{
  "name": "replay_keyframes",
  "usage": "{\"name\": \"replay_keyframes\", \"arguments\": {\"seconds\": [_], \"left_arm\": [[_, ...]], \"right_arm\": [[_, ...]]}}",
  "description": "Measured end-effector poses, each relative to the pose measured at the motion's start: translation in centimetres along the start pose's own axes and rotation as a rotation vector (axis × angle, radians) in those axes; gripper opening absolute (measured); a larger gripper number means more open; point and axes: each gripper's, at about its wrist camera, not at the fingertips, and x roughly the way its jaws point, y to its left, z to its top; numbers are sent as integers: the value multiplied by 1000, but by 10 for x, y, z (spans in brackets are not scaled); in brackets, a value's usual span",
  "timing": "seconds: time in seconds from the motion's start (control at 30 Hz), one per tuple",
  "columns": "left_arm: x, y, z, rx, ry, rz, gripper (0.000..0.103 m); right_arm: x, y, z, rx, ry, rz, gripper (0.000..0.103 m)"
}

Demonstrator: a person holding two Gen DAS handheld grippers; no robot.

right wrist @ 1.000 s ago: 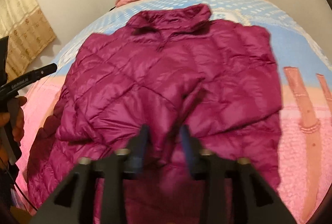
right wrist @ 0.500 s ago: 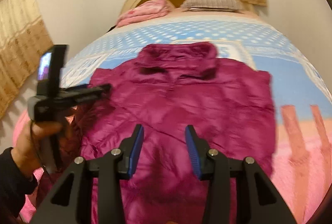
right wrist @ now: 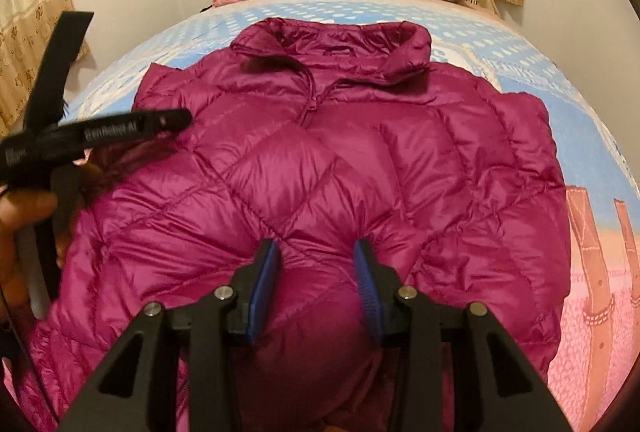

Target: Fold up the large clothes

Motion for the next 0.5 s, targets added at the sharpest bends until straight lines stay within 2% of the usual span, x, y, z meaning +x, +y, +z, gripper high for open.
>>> {"name": "replay_keyframes", "arguments": {"seconds": [0.2, 0.5], "left_arm": [[12, -14, -6, 71, 25, 47, 98], [18, -16, -8, 98, 39, 85, 101]], "right_arm": [[-1, 2, -13, -8, -34, -21, 42], [1, 5, -13, -13, -37, -37, 42]]}}
